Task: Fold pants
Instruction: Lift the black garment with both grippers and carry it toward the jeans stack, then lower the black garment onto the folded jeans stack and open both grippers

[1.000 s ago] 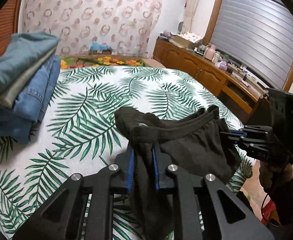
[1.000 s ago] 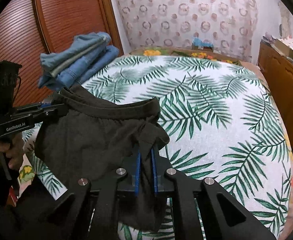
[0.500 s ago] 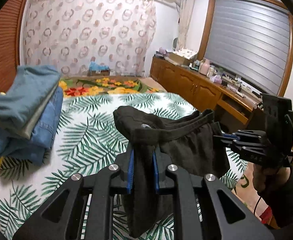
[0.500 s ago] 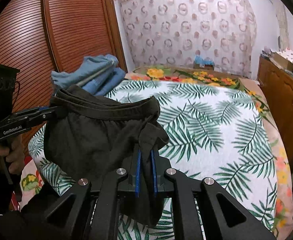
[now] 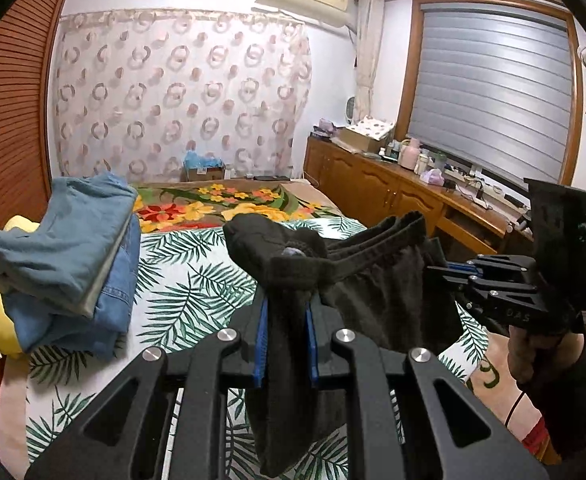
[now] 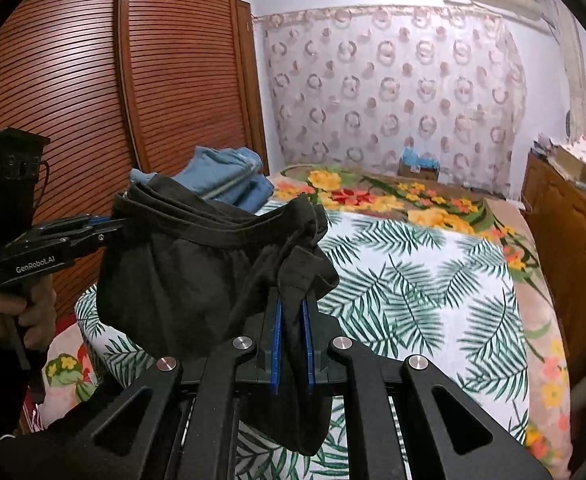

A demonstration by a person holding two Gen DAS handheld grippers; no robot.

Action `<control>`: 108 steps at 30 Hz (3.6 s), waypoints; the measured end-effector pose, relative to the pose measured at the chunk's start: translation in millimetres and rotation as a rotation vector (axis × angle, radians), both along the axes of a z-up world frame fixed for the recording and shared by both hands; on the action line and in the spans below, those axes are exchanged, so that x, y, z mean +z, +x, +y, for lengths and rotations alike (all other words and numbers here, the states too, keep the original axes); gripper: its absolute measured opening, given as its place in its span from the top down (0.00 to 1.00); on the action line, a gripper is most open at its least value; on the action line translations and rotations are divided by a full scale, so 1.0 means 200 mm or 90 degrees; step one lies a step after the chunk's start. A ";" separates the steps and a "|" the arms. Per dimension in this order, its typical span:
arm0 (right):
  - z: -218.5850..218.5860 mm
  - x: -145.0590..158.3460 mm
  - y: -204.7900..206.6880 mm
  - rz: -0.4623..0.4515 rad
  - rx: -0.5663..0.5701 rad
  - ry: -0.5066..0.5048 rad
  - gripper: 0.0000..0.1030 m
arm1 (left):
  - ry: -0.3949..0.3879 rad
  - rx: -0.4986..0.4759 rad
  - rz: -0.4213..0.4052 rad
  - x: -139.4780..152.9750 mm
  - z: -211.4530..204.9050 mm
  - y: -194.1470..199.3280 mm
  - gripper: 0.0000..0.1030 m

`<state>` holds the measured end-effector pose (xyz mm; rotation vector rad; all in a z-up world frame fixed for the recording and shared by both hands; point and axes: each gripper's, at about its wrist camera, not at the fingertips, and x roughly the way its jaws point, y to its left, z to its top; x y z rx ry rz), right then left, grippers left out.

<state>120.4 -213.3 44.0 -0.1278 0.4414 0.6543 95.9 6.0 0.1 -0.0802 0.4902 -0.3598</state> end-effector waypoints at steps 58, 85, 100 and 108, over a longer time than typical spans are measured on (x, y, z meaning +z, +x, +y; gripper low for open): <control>1.03 0.15 1.33 -0.134 0.247 -0.069 0.91 | 0.004 0.284 -0.058 0.07 0.83 0.39 0.84; 1.12 0.18 1.41 -0.089 0.243 -0.055 0.71 | 0.013 0.321 0.003 0.01 0.86 0.43 0.50; 1.11 -0.01 1.61 0.025 0.281 -0.085 0.71 | 0.033 0.360 0.076 -0.14 0.91 0.47 0.50; 1.21 -0.03 1.65 0.025 0.249 -0.082 0.71 | 0.034 0.352 0.082 -0.16 0.91 0.46 0.50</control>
